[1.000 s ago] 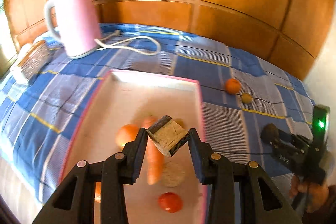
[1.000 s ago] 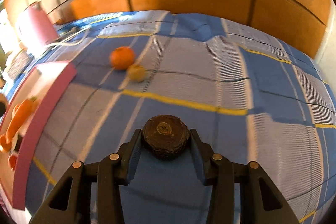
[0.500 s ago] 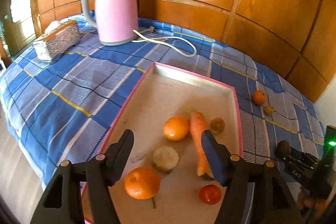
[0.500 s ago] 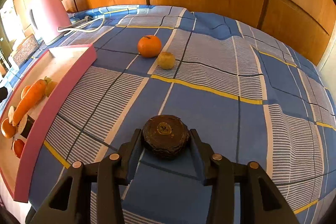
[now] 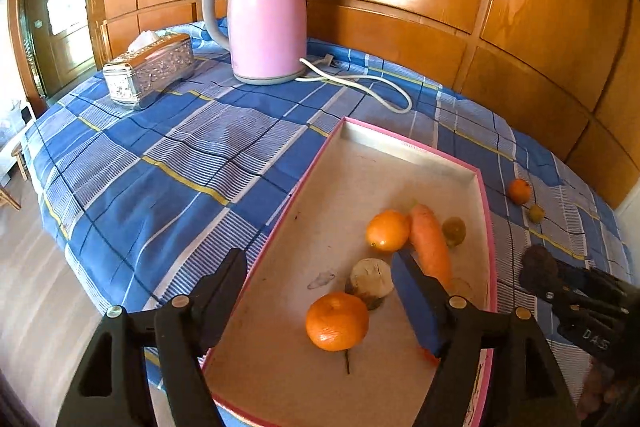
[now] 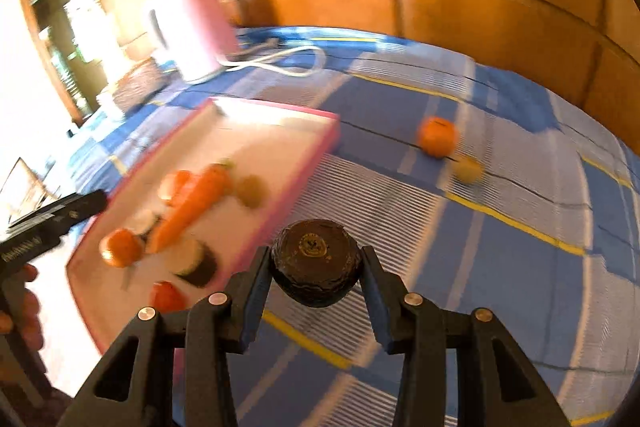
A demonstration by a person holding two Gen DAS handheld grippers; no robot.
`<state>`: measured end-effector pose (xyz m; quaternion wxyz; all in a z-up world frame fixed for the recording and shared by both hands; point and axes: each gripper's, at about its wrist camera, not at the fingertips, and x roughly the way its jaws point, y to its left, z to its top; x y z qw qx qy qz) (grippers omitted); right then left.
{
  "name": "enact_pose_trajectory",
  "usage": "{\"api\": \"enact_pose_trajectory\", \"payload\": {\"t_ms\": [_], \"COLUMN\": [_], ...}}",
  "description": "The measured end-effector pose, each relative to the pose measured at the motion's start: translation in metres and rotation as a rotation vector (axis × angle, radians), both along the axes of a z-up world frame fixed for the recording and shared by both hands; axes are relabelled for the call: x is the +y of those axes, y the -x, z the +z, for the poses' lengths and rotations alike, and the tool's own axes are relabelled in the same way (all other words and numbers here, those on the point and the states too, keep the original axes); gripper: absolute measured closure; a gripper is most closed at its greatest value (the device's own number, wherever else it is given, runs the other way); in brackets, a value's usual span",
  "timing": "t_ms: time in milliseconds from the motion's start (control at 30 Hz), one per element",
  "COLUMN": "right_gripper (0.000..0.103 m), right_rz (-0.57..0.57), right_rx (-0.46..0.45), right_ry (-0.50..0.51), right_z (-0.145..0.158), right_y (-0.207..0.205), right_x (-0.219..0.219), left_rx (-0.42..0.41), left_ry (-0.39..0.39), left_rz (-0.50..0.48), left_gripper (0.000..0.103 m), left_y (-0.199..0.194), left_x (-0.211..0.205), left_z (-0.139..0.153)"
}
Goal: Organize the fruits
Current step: 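Lower the dark round fruit into the tray and open the right tool, then grasp the small yellow fruit with the right tool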
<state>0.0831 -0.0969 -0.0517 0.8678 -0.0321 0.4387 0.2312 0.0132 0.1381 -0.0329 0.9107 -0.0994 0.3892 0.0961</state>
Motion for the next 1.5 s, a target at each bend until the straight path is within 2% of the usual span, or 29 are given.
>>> {"api": "enact_pose_trajectory", "payload": {"t_ms": [200,400,500,600,700,833,933,1133,1500], "right_gripper": [0.059,0.058,0.058,0.057,0.052,0.052,0.052,0.052,0.052], "right_rz": [0.138,0.178,0.183,0.177,0.169,0.132,0.092,-0.023,-0.168], "right_rx": [0.037,0.101,0.106,0.123,0.118,0.096,0.075,0.084,0.095], "right_ry": [-0.039,-0.076,-0.077,-0.099,-0.127,-0.145,-0.133,-0.134,-0.144], "right_z": [0.006,-0.004,-0.007,-0.009,-0.006,-0.001,0.002,-0.004,-0.014], "right_y": [-0.003,-0.005,-0.001,0.002,0.005,0.008,0.009,0.003,-0.004], "right_x": [0.052,0.081,0.085,0.082,0.076,0.065,0.052,0.018,-0.035], "left_rx": [-0.023,-0.027,-0.03,-0.033,-0.04,-0.045,-0.048,-0.056,-0.05], "left_ry": [-0.012,-0.013,-0.009,-0.007,-0.01,-0.01,-0.006,-0.024,-0.049], "left_rz": [0.003,0.006,0.008,0.006,0.006,0.002,-0.006,-0.039,-0.105], "left_gripper": [0.025,0.025,0.025,0.025,0.025,0.025,0.025,0.025,0.025], "left_y": [0.006,0.008,0.009,0.009,0.011,0.013,0.014,0.015,0.01], "left_x": [0.002,0.004,0.005,0.004,0.003,0.0,-0.004,-0.016,-0.043], "left_z": [0.006,0.008,0.008,0.008,0.01,0.012,0.013,0.018,0.021]}}
